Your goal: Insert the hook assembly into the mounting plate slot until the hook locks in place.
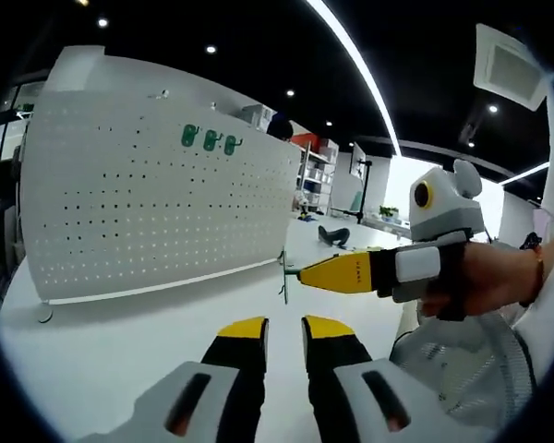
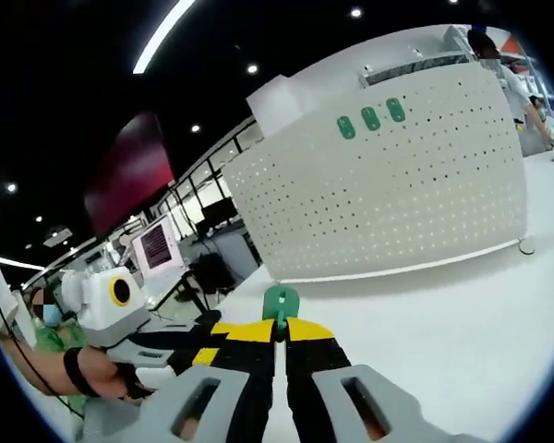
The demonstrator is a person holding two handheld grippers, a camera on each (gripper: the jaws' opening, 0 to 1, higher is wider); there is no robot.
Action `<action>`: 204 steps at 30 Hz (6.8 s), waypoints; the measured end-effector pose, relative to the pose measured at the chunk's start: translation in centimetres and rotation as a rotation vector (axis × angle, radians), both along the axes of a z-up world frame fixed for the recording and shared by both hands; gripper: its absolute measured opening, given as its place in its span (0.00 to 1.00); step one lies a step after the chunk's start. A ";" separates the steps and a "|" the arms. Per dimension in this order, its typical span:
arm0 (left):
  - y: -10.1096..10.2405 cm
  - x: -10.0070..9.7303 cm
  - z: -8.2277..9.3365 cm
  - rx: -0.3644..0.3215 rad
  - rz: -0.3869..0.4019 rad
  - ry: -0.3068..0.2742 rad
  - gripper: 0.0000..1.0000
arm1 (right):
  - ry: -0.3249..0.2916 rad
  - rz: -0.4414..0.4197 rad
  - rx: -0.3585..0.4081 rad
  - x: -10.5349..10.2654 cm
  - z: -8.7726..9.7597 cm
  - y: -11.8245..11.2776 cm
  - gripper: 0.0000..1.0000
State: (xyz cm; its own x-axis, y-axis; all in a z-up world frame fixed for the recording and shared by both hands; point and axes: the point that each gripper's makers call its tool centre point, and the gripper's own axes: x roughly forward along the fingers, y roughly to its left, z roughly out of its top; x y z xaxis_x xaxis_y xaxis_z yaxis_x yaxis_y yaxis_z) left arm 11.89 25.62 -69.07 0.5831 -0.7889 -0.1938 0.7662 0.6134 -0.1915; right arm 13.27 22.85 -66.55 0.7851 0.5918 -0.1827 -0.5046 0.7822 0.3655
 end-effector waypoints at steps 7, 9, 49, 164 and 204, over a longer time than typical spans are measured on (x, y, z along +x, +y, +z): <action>2.0 -0.7 0.6 0.004 0.026 -0.020 0.20 | -0.035 0.016 -0.036 0.5 1.1 0.9 0.02; 2.5 -1.0 0.7 0.005 0.032 -0.022 0.20 | -0.048 0.015 -0.050 0.6 1.5 1.1 0.02; 7.7 -1.8 1.0 0.003 0.023 -0.063 0.48 | -0.262 -0.133 -0.209 9.2 8.6 1.3 0.01; 10.0 0.4 0.2 0.007 0.075 -0.073 0.79 | -0.366 -0.416 -0.300 26.7 14.8 0.4 0.02; 10.7 1.9 0.7 -0.005 0.089 -0.074 0.79 | -0.292 -0.534 -0.316 29.1 13.0 0.6 0.02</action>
